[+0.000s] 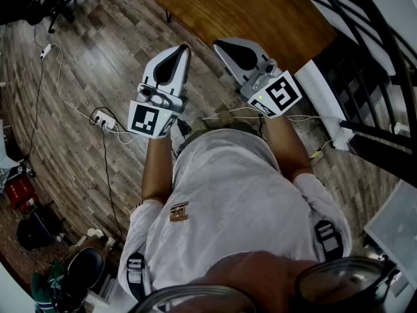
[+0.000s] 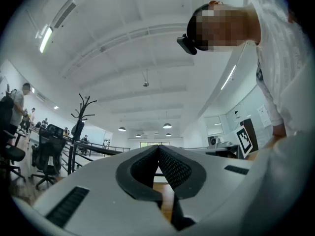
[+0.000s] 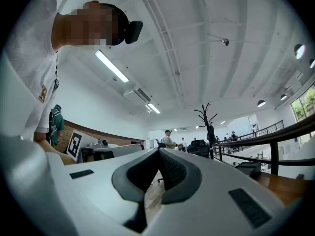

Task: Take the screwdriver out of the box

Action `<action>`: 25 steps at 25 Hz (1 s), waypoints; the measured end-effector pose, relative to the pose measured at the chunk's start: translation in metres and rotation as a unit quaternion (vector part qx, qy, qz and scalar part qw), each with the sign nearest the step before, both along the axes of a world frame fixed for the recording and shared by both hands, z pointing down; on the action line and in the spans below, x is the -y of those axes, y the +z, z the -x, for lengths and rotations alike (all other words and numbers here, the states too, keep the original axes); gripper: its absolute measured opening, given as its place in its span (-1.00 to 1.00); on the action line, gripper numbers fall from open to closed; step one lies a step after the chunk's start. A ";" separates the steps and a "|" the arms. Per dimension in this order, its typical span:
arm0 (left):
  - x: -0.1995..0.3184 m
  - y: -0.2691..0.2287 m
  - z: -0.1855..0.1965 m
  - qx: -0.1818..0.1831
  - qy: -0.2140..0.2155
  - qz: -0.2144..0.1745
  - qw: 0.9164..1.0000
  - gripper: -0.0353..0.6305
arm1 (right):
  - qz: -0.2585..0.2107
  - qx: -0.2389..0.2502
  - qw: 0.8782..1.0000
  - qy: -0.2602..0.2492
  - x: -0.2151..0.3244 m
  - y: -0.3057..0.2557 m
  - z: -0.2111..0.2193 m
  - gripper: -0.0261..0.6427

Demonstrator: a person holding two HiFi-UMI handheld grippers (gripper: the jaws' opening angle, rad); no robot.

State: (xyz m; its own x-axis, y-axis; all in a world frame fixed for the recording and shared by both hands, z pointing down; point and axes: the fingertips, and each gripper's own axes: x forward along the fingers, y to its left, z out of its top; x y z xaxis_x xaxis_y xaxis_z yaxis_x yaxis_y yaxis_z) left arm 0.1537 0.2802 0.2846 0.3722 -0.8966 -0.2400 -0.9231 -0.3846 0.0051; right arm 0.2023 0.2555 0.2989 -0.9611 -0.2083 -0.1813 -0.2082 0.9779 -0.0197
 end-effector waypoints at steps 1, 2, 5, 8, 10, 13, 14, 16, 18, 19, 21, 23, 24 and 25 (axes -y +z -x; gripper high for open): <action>-0.001 0.000 0.003 0.000 0.000 0.000 1.000 -0.83 | 0.000 -0.001 1.000 0.000 0.000 0.000 0.003 -0.83; -0.002 0.000 0.007 -0.001 -0.001 0.000 1.000 -0.83 | 0.000 -0.001 1.000 0.001 -0.001 0.000 0.006 -0.83; -0.005 0.000 0.019 -0.001 -0.001 -0.002 1.000 -0.83 | -0.001 -0.002 1.000 0.002 -0.002 -0.001 0.017 -0.83; -0.010 -0.002 0.035 -0.003 -0.002 -0.005 1.000 -0.83 | -0.004 -0.004 1.000 0.003 -0.008 -0.003 0.032 -0.83; -0.014 -0.004 0.047 -0.003 -0.001 -0.007 1.000 -0.83 | -0.007 -0.005 1.000 0.005 -0.012 -0.004 0.043 -0.83; -0.018 -0.003 0.064 -0.003 0.003 -0.009 1.000 -0.83 | -0.009 -0.005 1.000 0.010 -0.016 -0.004 0.059 -0.83; -0.019 -0.003 0.071 -0.003 0.004 -0.009 1.000 -0.83 | -0.008 -0.004 1.000 0.012 -0.017 -0.004 0.065 -0.83; -0.021 -0.004 0.084 -0.003 0.008 -0.010 1.000 -0.83 | -0.004 0.001 1.000 0.012 -0.019 -0.007 0.076 -0.83; -0.025 -0.005 0.097 -0.003 0.012 -0.012 1.000 -0.83 | 0.004 0.010 1.000 0.007 -0.023 -0.010 0.085 -0.83; -0.027 -0.005 0.103 -0.002 0.014 -0.013 1.000 -0.83 | 0.006 0.015 1.000 0.007 -0.024 -0.012 0.089 -0.83; -0.028 -0.002 0.114 0.000 0.018 -0.013 1.000 -0.83 | 0.004 0.019 1.000 0.015 -0.023 -0.013 0.095 -0.83; -0.026 0.001 0.122 0.000 0.022 -0.014 1.000 -0.83 | -0.004 0.017 1.000 0.025 -0.018 -0.014 0.098 -0.83; -0.025 0.002 0.125 0.000 0.022 -0.013 1.000 -0.83 | -0.006 0.014 0.999 0.029 -0.015 -0.014 0.098 -0.83; -0.025 0.004 0.128 -0.001 0.023 -0.012 1.000 -0.83 | -0.008 0.012 0.999 0.033 -0.012 -0.015 0.099 -0.83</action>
State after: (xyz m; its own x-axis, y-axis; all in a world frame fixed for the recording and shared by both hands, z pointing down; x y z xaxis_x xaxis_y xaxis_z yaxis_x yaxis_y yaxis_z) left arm 0.0259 0.3050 0.2881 0.4120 -0.8726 -0.2623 -0.9046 -0.4262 -0.0032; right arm 0.1035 0.2676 0.2844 -0.9407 -0.2674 -0.2087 -0.2716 0.9624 -0.0092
